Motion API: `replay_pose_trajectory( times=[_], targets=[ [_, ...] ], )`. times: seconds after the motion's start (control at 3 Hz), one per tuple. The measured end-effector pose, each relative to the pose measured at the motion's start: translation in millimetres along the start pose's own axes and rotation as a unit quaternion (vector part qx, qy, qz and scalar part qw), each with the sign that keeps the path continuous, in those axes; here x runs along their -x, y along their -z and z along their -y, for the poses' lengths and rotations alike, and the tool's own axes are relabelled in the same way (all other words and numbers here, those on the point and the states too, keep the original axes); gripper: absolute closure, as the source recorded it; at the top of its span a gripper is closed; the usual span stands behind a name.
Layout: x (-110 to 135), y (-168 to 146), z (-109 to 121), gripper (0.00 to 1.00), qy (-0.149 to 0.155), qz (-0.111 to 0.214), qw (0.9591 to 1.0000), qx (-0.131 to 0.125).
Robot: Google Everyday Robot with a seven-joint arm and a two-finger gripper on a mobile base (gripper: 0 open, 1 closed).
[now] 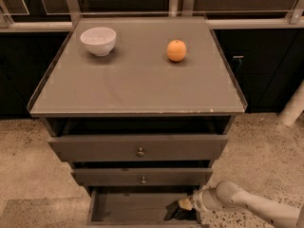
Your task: Place rxbar chocolate into bottom drawer
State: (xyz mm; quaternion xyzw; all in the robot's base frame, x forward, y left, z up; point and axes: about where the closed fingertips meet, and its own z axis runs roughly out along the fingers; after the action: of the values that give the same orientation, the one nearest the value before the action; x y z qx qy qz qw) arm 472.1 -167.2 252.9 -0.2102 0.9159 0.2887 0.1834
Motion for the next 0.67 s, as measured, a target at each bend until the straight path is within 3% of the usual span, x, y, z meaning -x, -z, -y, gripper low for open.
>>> replay_pose_trajectory(
  times=[0.67],
  targets=[
    [0.0,-0.1,0.0,0.34,0.000,0.000,1.0000,0.000]
  ],
)
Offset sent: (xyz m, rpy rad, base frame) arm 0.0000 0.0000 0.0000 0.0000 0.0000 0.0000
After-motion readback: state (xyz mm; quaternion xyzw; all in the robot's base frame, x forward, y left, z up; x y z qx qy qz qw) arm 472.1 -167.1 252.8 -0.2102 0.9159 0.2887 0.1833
